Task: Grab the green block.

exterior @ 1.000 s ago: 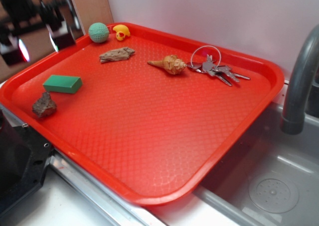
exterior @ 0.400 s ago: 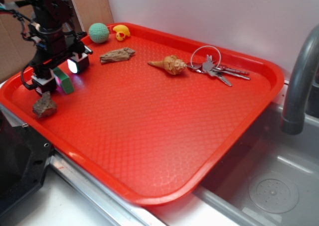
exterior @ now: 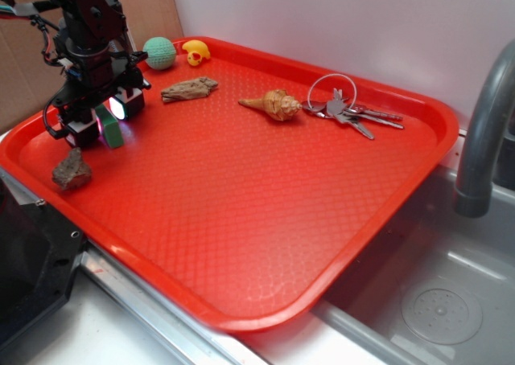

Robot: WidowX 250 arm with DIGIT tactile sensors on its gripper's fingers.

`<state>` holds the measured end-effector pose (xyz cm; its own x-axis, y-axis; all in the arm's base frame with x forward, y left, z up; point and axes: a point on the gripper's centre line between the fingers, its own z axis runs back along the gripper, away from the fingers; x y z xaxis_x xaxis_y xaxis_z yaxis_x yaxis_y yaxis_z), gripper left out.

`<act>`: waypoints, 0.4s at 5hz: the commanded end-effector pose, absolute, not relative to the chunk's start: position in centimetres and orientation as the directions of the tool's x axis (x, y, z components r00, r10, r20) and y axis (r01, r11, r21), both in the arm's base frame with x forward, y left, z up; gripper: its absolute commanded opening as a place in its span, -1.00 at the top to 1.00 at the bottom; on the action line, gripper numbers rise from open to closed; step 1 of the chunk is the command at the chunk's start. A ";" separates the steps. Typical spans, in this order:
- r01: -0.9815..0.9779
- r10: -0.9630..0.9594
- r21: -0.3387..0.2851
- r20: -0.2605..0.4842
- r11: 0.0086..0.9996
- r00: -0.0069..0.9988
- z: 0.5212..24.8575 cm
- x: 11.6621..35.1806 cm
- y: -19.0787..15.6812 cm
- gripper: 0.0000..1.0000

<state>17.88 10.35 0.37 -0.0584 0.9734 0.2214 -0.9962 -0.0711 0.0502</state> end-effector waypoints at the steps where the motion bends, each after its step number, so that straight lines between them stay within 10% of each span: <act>1: -0.929 0.930 -0.078 0.100 0.361 0.353 7.6 15.2 11.1 1.00; 2: -0.798 0.814 -0.166 0.178 0.579 0.554 12.5 17.0 9.2 1.00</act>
